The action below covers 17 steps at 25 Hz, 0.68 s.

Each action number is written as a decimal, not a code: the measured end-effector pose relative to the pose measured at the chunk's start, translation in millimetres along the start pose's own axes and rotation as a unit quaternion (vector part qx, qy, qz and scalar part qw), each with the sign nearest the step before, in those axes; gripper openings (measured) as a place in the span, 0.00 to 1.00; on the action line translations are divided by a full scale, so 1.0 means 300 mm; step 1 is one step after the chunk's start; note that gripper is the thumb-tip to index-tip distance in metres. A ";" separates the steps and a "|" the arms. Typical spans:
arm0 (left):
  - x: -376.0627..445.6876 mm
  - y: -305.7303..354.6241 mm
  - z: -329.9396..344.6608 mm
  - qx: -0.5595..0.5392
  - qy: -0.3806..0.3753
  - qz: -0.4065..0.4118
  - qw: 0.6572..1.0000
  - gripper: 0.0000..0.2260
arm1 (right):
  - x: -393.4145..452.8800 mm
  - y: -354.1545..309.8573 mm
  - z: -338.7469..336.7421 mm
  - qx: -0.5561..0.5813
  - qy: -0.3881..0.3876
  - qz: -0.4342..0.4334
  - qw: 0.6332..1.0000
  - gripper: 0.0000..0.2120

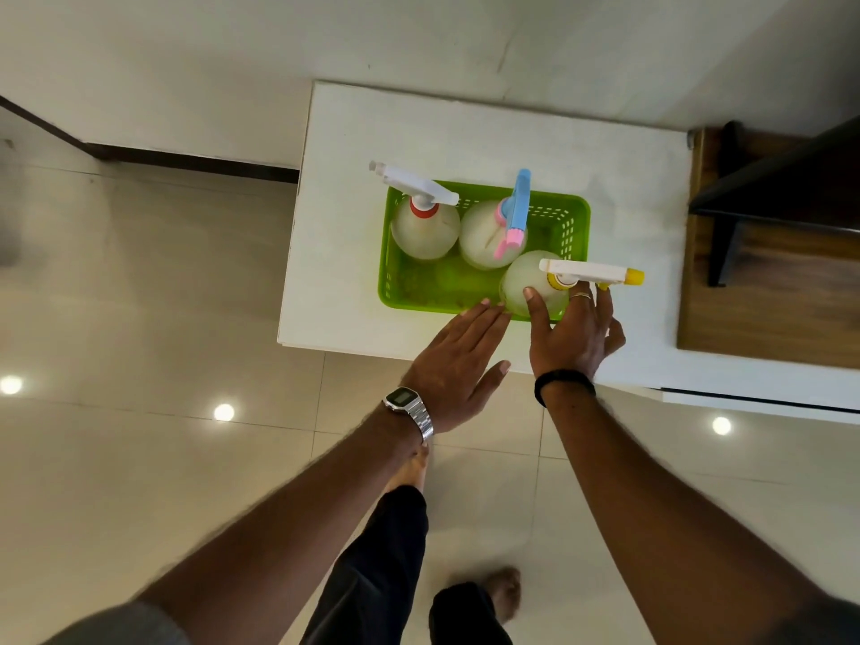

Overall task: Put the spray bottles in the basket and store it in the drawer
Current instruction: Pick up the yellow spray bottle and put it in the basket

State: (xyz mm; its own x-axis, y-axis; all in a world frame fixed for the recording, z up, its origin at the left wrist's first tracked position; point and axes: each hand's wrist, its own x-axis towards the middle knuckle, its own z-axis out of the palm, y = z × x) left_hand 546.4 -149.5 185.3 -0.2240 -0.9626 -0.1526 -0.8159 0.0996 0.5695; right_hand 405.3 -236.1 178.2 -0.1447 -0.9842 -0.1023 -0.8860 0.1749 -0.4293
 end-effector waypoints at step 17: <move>-0.331 -0.079 0.121 0.147 -0.086 -0.120 0.978 0.37 | -0.430 0.290 -0.028 -0.093 -0.204 -0.089 0.970 0.31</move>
State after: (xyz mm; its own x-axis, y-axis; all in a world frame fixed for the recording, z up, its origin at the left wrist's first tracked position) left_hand 568.7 -47.0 157.5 -0.0735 -0.9132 -0.4007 -0.9682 -0.0311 0.2484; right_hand 343.1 -94.2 161.7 0.1709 -0.8986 -0.4041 -0.9508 -0.0429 -0.3068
